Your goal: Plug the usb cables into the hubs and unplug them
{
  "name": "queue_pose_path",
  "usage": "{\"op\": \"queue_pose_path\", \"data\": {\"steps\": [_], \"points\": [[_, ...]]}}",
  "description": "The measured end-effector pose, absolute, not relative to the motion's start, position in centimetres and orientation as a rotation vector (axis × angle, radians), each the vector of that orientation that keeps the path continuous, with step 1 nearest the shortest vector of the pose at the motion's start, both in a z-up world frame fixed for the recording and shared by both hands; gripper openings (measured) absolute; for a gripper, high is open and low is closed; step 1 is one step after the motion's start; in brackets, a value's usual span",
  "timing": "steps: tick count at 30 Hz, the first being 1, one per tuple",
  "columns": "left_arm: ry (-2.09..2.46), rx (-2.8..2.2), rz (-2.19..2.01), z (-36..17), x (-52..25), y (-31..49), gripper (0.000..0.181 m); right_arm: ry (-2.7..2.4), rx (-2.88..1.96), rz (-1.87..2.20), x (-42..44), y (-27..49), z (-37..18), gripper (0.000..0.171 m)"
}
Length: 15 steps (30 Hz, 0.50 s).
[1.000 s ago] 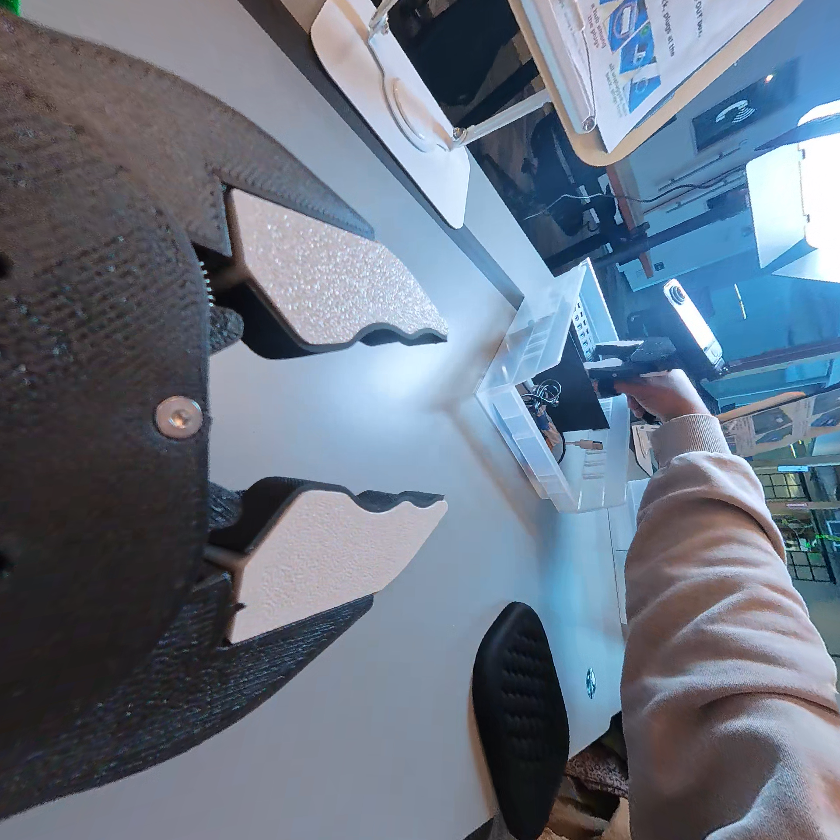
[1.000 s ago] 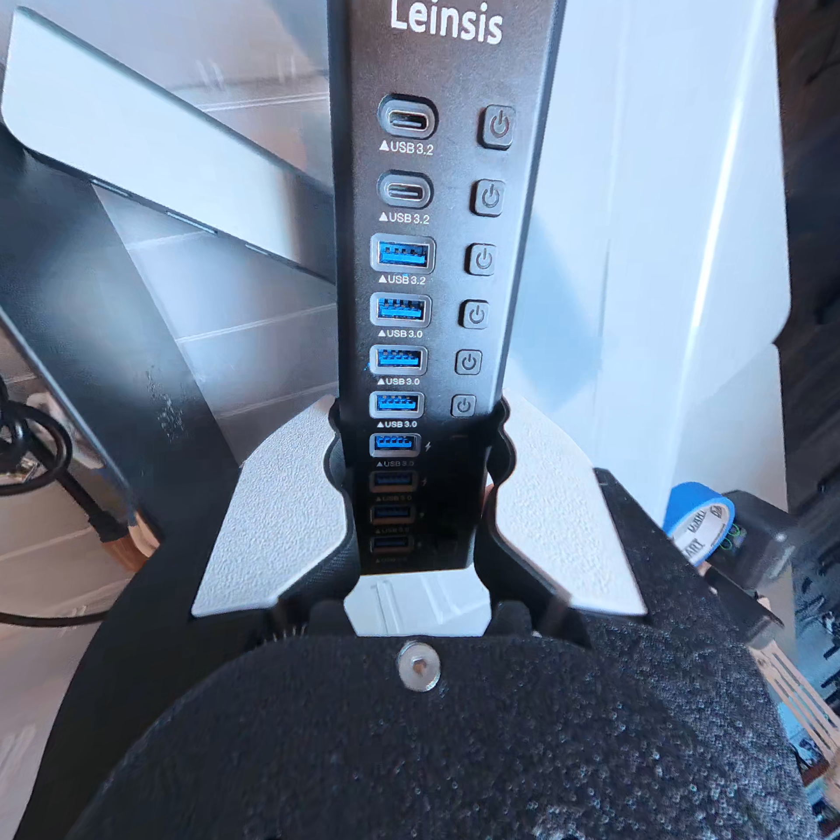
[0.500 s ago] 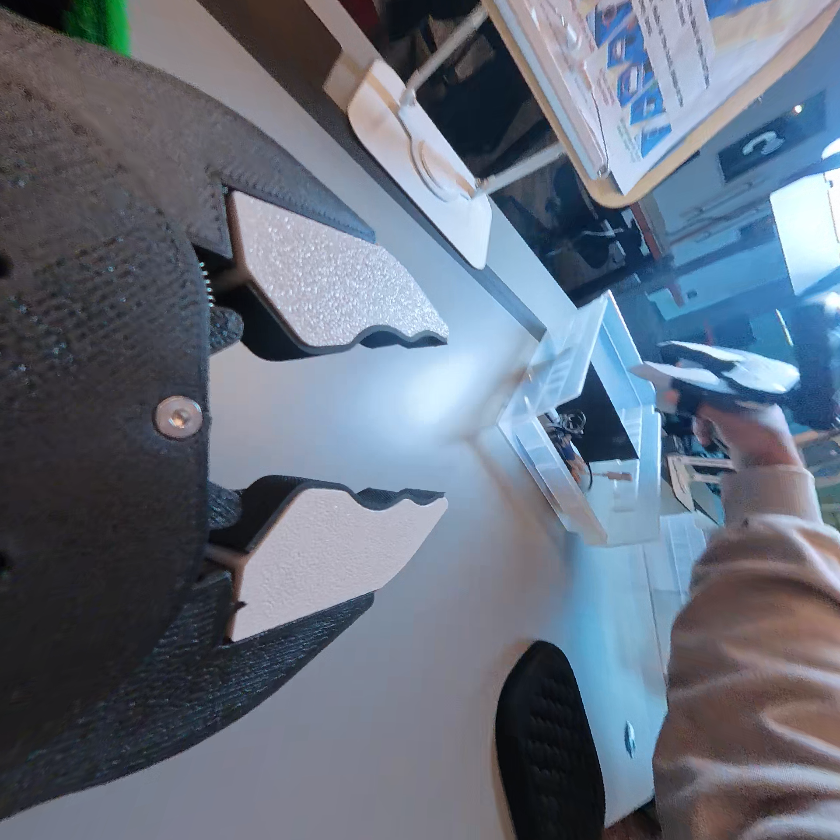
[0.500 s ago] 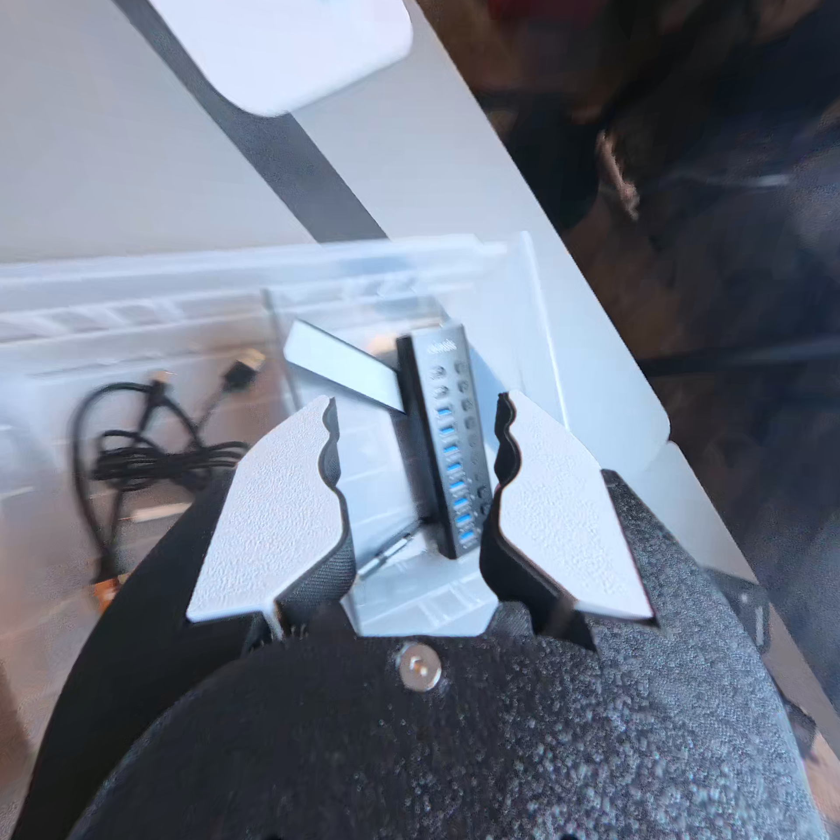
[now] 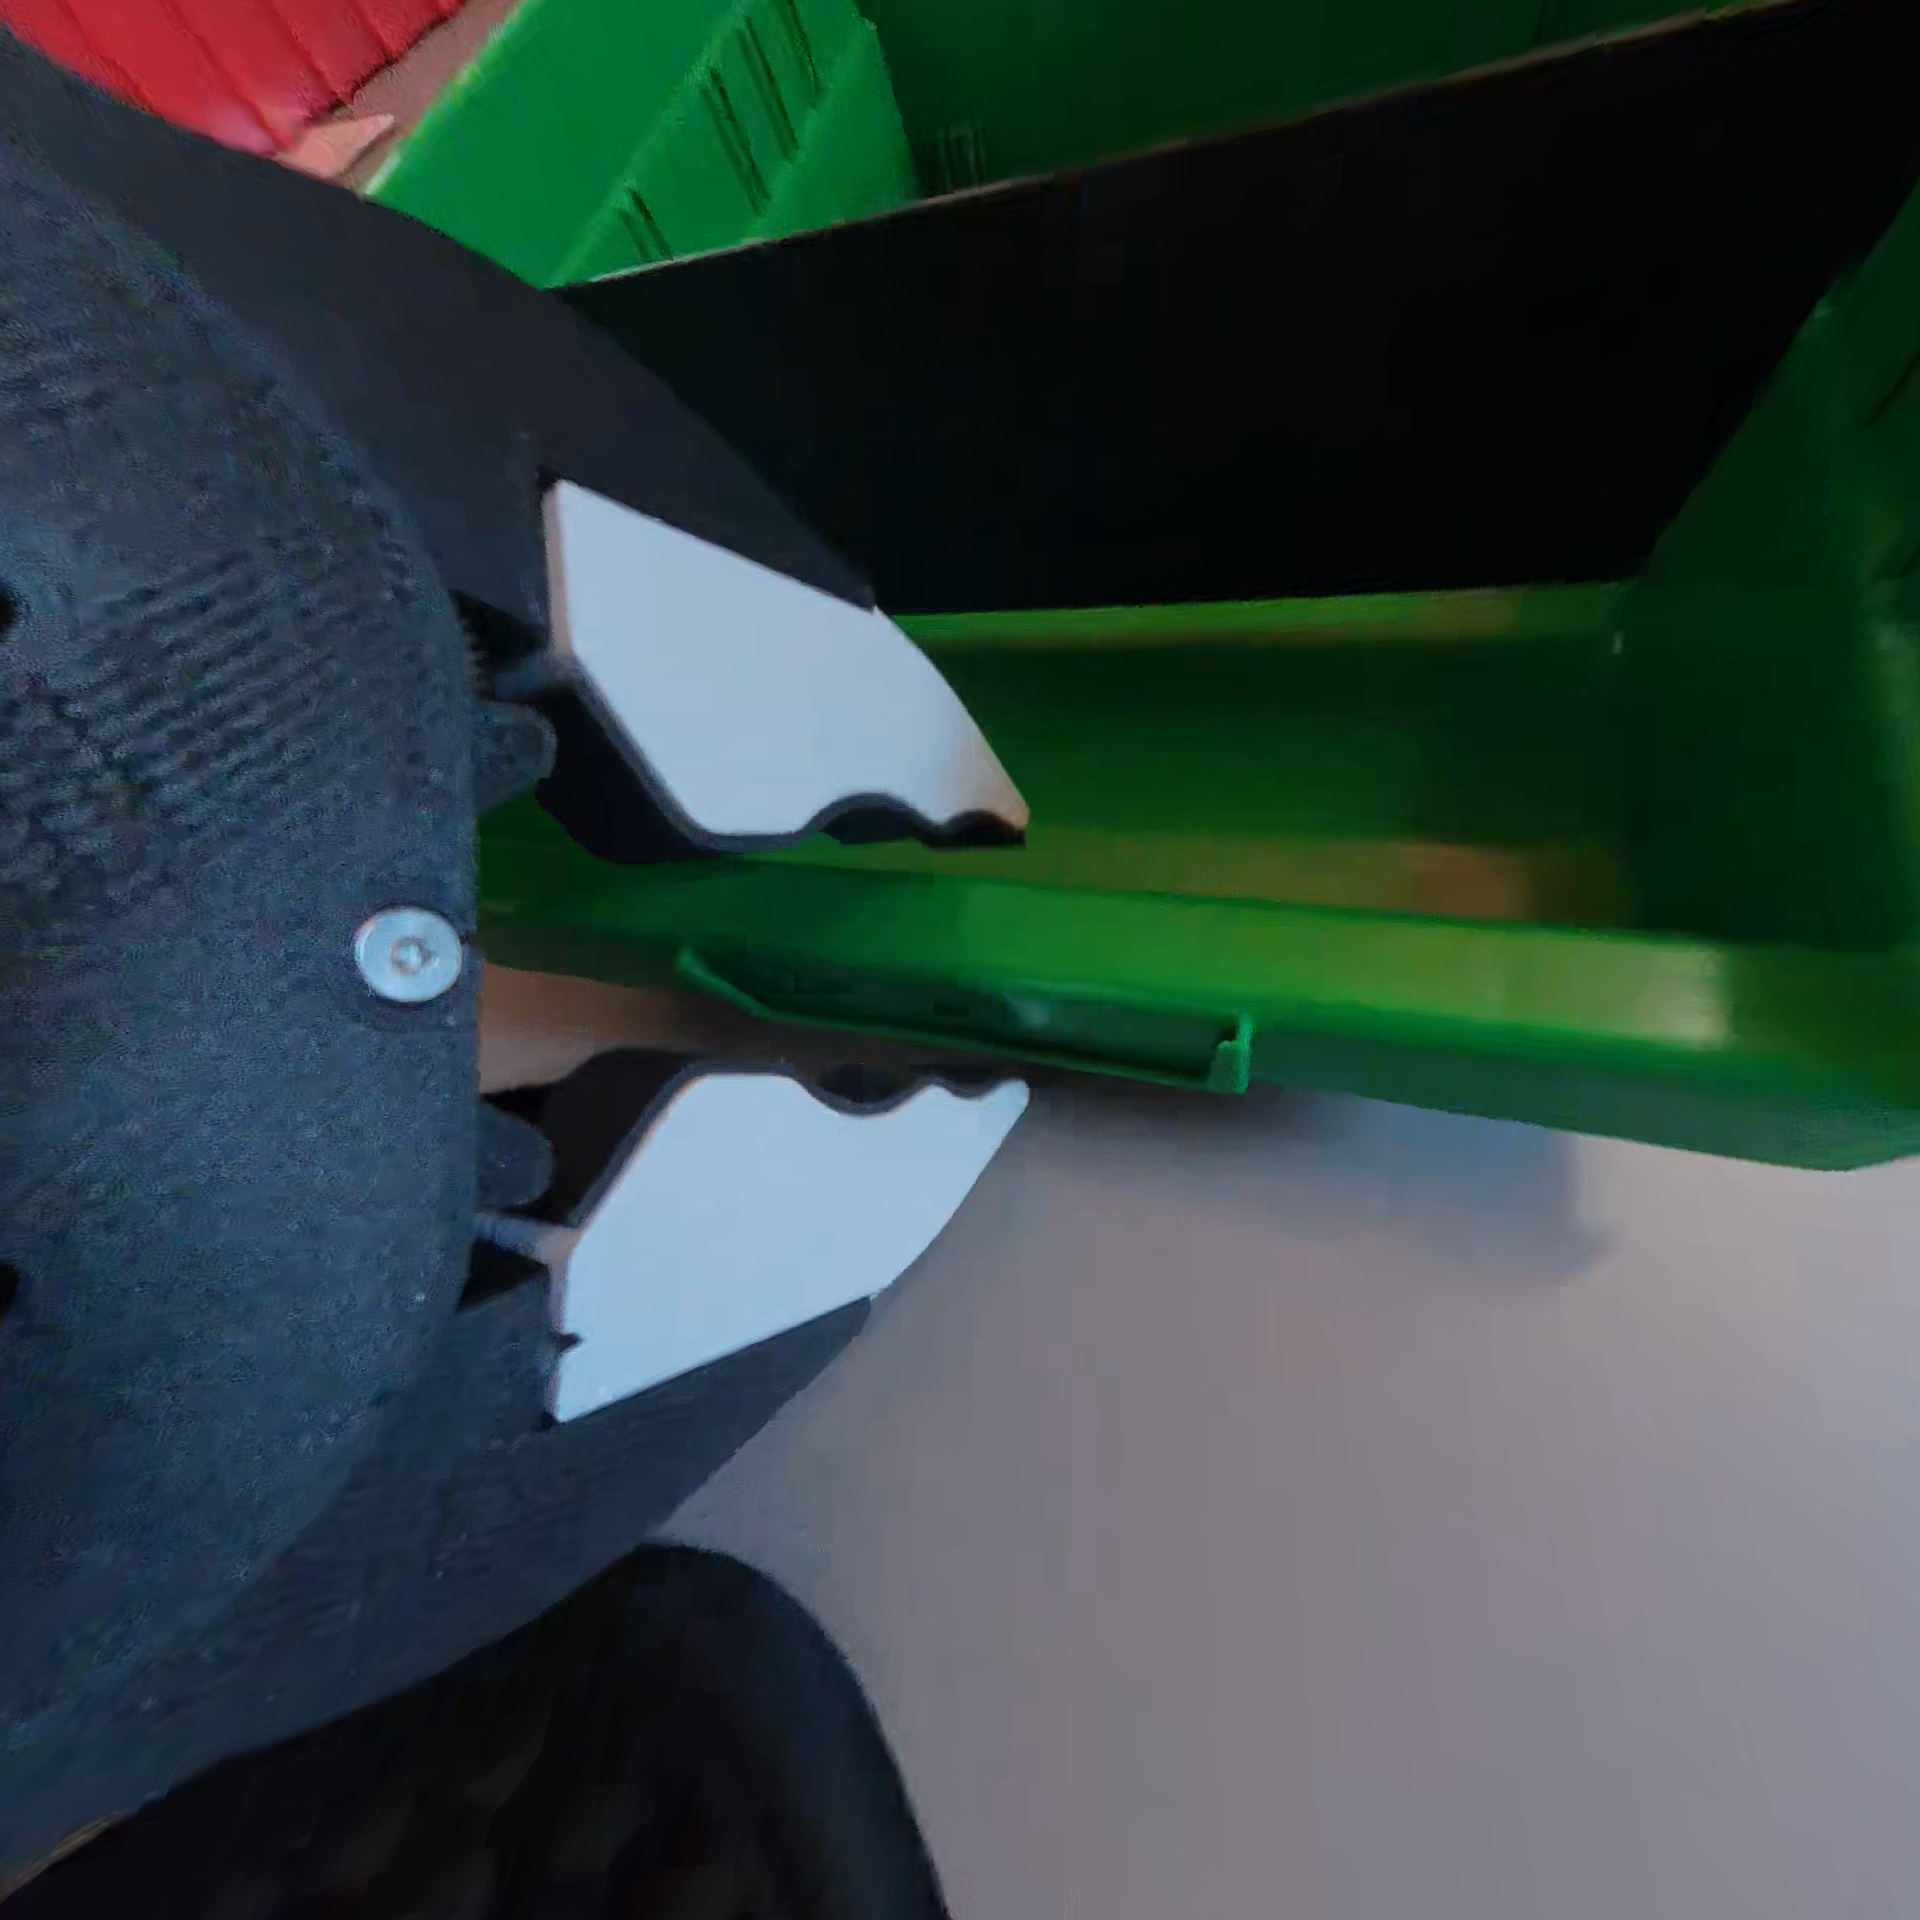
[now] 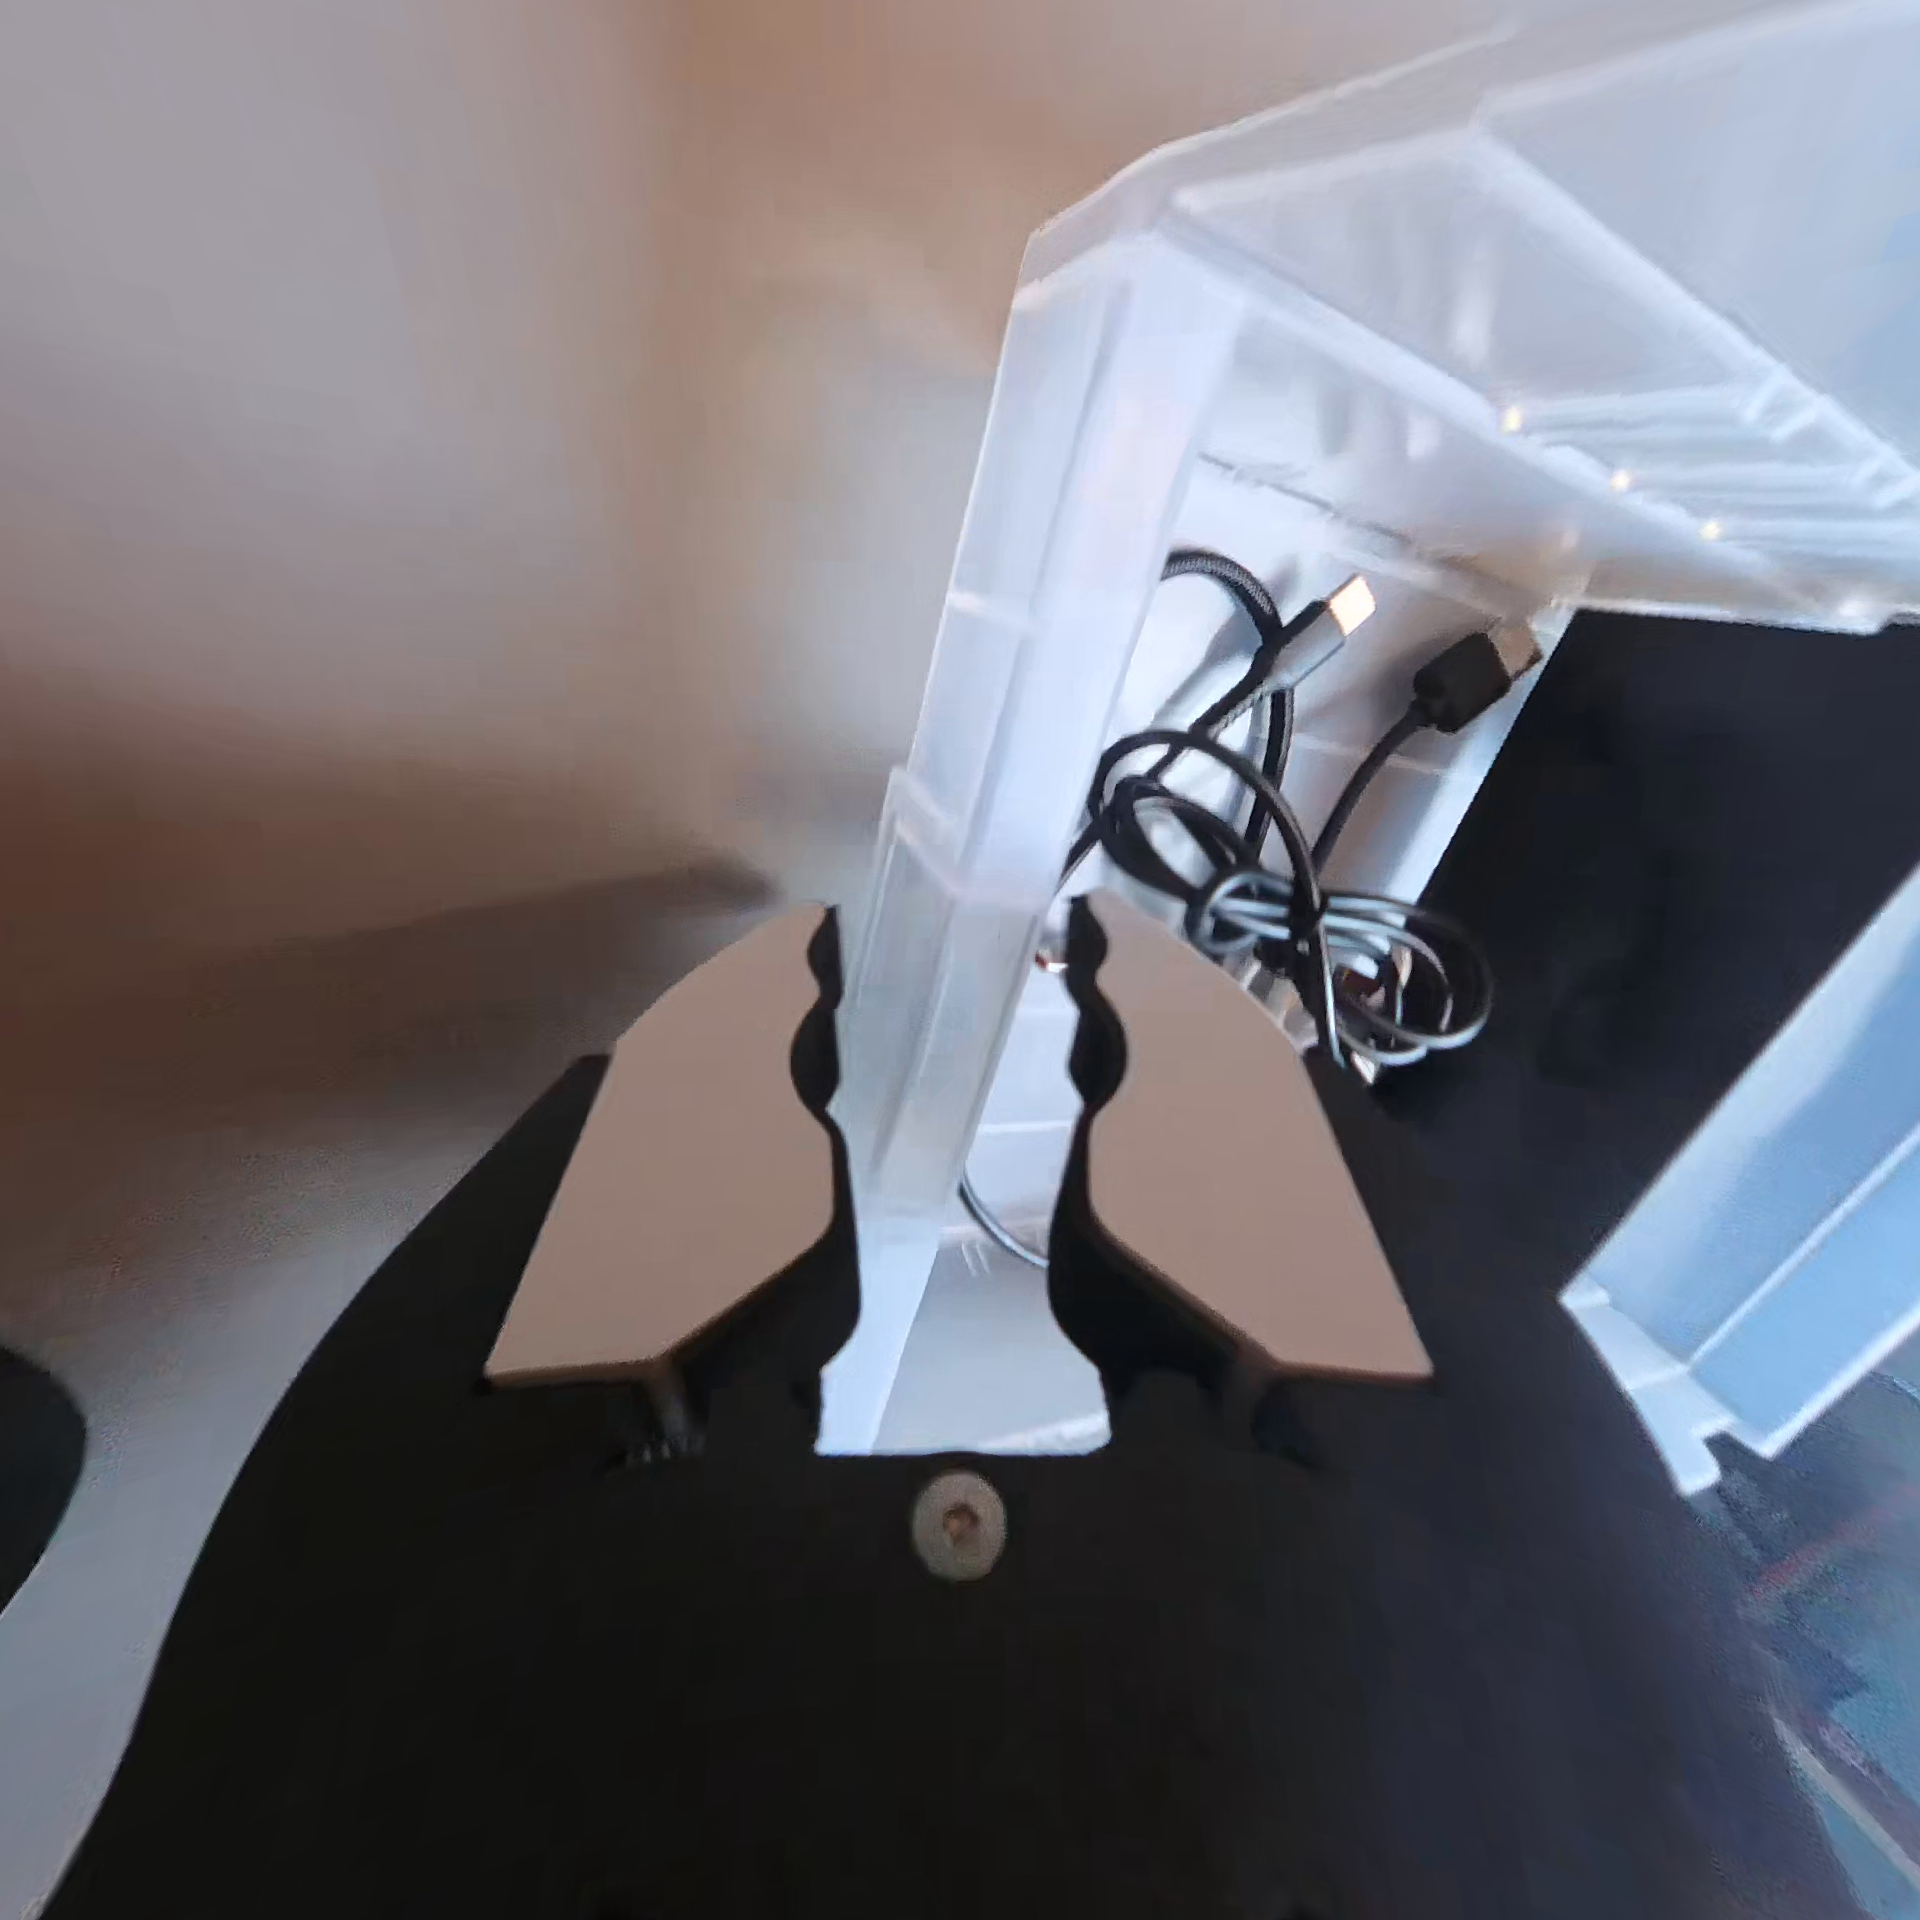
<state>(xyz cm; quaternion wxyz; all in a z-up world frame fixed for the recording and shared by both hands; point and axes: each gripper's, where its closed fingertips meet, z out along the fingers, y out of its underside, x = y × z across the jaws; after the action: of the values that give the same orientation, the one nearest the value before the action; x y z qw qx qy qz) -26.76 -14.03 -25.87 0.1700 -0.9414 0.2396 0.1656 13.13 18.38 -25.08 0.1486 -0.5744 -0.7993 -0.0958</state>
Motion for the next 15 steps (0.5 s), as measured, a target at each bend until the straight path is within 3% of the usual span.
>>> {"op": "queue_pose_path", "data": {"steps": [1, 7, 15], "points": [[0.712, -2.656, 0.451, -26.0, -26.6, -13.6, 0.032, -2.324, -1.642, -0.258, 12.7, 18.1, -25.6, 0.032], [0.928, -2.527, 0.541, -25.8, -24.9, -11.1, 0.028, -2.373, -1.475, -0.298, 12.7, 15.7, -25.5, 0.033], [1.271, -2.299, 0.467, -25.6, -14.5, -5.5, 0.029, -2.339, -1.133, -0.322, 11.6, 8.0, -24.9, 0.036]]}}
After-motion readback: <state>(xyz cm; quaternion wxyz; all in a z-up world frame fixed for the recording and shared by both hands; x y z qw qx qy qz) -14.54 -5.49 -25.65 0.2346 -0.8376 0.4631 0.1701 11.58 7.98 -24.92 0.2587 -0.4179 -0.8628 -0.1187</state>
